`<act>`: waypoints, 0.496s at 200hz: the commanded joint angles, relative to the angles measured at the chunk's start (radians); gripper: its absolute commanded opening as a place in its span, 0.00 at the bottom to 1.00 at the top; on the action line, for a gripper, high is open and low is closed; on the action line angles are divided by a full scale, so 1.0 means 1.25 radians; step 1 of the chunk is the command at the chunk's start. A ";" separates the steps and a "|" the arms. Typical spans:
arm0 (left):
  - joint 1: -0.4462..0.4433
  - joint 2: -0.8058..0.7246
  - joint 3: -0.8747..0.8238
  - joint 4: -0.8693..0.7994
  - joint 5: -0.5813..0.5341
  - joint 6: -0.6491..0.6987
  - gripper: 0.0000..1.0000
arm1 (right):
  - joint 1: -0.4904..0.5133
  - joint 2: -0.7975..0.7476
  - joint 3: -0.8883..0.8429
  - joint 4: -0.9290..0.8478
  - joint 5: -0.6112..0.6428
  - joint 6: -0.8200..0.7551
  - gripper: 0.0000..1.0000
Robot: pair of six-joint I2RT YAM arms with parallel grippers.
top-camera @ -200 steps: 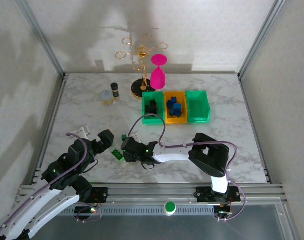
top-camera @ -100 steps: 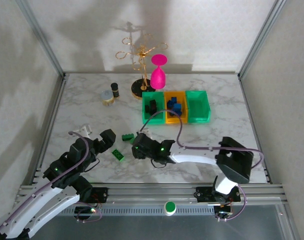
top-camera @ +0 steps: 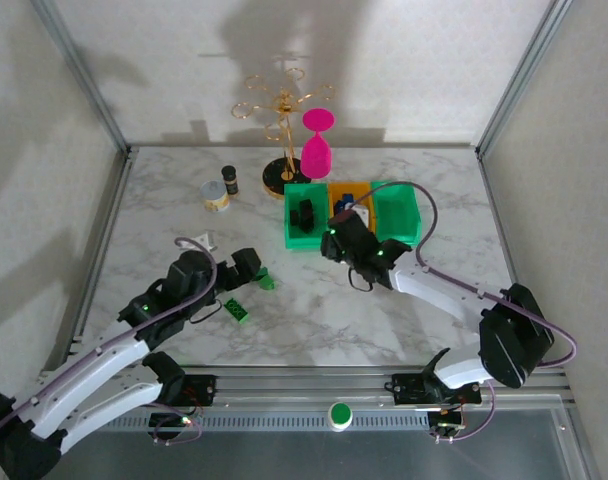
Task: Sort the legos into containers by color
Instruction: Place the lego in the container.
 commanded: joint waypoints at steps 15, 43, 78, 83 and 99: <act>-0.029 0.078 0.047 0.114 0.044 0.050 1.00 | -0.083 0.065 0.043 0.027 0.001 -0.063 0.50; -0.038 0.122 0.057 0.139 0.049 0.055 1.00 | -0.114 0.122 0.066 0.054 -0.008 -0.073 0.50; -0.039 0.136 0.055 0.152 0.046 0.056 1.00 | -0.132 0.187 0.103 0.082 -0.015 -0.093 0.50; -0.040 0.136 0.055 0.152 0.044 0.056 1.00 | -0.135 0.195 0.109 0.084 -0.014 -0.095 0.50; -0.039 0.138 0.057 0.152 0.041 0.058 1.00 | -0.146 0.222 0.128 0.090 -0.021 -0.100 0.50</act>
